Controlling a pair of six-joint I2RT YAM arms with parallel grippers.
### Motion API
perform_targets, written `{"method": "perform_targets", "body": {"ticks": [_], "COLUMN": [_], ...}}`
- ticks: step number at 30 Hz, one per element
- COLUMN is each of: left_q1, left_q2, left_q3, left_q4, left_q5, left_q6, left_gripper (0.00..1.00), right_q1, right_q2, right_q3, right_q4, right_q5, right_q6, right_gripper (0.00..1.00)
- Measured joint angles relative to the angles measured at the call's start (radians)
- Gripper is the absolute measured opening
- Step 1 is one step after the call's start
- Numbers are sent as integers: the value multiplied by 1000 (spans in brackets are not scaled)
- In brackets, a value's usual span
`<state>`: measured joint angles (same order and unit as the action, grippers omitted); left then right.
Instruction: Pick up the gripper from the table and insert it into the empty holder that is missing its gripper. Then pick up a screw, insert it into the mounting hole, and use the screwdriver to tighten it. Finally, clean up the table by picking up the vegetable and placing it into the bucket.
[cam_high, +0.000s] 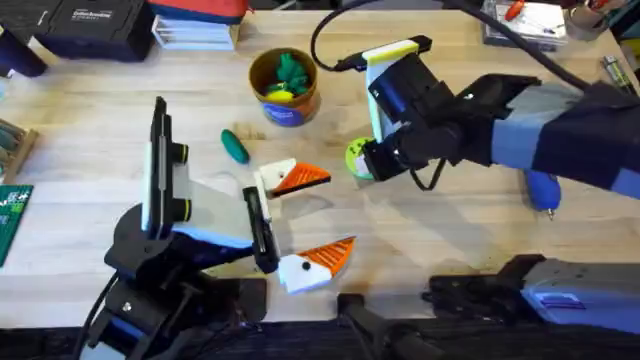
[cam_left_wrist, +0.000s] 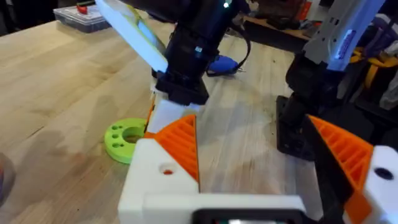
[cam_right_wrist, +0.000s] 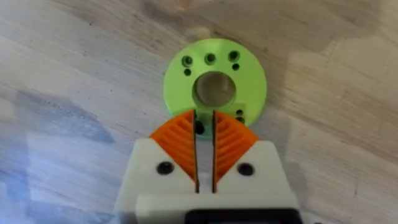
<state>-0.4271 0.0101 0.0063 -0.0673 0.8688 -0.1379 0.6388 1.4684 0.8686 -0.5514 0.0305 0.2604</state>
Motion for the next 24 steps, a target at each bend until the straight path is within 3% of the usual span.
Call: {"method": "perform_targets", "body": {"ticks": [4, 24], "left_q1": [0, 0], "left_q2": [0, 0], "left_q3": [0, 0], "left_q4": [0, 0], "left_q5": [0, 0], "left_q6": [0, 0], "left_gripper": [987, 988], "right_q1": [0, 3], "right_q2": [0, 0], "right_q3": [25, 60], "right_q4": [-52, -122], "right_q5": [-1, -2], "right_q6": [0, 0], "right_gripper": [170, 179]}}
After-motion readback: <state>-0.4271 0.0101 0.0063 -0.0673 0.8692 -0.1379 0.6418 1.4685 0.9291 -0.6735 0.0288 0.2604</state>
